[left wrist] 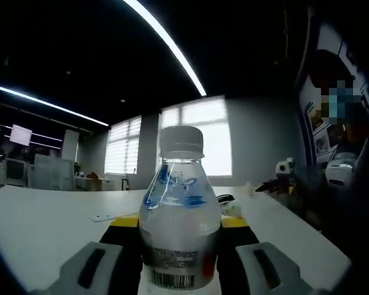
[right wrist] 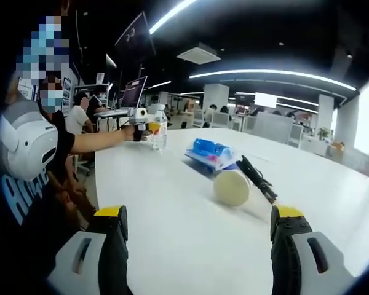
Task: Arrange the tabletop items into an orderly group along one side of the table until the central work area is clear of visible clutter.
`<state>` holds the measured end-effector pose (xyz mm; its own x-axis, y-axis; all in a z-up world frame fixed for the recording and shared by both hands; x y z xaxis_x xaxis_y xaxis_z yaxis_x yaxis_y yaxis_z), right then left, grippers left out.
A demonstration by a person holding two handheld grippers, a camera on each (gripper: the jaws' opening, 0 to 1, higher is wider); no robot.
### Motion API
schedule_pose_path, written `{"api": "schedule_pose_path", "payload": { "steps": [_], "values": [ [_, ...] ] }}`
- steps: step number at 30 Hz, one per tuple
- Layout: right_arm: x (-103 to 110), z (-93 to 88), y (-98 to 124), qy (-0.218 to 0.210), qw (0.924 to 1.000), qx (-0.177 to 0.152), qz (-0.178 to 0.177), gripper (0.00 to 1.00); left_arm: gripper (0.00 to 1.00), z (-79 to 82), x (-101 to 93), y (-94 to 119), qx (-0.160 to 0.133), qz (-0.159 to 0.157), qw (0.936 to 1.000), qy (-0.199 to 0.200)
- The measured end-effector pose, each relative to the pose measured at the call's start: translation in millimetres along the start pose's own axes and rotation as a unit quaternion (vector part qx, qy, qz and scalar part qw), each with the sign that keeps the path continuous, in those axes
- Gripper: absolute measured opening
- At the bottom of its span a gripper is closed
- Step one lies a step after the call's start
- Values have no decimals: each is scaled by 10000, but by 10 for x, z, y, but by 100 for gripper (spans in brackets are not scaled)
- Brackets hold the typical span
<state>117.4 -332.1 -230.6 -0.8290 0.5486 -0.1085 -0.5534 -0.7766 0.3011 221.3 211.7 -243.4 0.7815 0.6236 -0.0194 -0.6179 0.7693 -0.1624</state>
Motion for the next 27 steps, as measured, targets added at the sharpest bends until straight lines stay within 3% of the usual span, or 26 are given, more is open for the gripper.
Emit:
{"api": "schedule_pose_path", "payload": {
  "steps": [7, 13, 17, 23, 27],
  "values": [
    [-5, -21, -1, -24, 10000, -8, 20, 93, 45, 6, -32, 9, 15, 65, 10000, 55],
    [-21, -35, 30, -22, 10000, 8, -6, 92, 51, 23, -73, 23, 270, 88, 9996, -59],
    [-57, -34, 29, -14, 10000, 12, -76, 91, 61, 41, -117, 43, 508, 117, 9984, -225],
    [-68, -17, 9, 10, 10000, -7, -63, 86, 78, 71, -199, 42, 591, 137, 9978, -281],
    [-85, -12, -28, 74, 9999, 70, -94, 84, 96, 96, -243, 48, 632, 180, 9974, -290]
  ]
}}
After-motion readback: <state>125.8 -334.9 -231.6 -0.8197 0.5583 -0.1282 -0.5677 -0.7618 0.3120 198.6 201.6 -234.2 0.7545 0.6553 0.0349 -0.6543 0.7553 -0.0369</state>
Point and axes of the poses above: the point that each gripper's makers call its tool centre point, and the gripper's own axes: y roughly backward along the fingers, x roughly to its left, z roughly out of its top, the point moved 10 cm from there along y, roughly backward along the fingers
